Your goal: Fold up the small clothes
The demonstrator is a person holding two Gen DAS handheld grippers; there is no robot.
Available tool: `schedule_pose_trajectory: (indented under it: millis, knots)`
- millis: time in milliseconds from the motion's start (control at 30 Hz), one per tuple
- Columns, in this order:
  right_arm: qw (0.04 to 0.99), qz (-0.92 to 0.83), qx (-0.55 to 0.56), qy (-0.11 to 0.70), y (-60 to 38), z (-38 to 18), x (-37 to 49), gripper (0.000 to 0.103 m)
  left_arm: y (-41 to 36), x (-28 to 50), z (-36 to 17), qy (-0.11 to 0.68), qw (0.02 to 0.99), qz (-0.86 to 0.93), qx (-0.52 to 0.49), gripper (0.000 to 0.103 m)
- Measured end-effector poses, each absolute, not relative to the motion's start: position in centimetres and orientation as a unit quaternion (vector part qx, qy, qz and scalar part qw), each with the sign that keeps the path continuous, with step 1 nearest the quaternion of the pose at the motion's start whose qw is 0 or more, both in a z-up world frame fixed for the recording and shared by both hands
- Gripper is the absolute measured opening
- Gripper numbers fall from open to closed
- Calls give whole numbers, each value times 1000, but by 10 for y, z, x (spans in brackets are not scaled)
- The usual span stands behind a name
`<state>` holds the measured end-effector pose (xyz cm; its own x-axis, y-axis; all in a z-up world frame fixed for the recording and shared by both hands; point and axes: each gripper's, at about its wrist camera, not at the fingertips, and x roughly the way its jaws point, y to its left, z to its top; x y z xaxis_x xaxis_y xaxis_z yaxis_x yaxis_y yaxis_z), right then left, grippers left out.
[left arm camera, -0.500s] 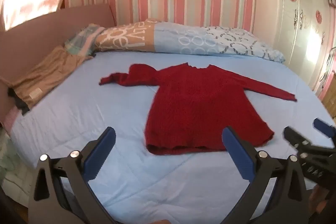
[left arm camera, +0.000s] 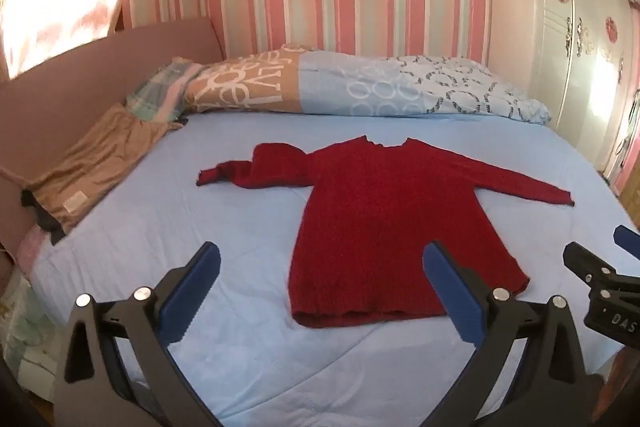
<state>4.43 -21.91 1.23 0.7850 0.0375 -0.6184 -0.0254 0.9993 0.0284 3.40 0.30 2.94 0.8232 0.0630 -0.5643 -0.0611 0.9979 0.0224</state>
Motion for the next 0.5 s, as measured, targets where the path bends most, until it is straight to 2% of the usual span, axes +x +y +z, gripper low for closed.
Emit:
schedule_pose_trajectory:
  millis: [500]
  knots:
    - [945, -2, 17, 327, -224, 11, 65, 100, 0, 49, 25, 314, 949, 22, 17, 102]
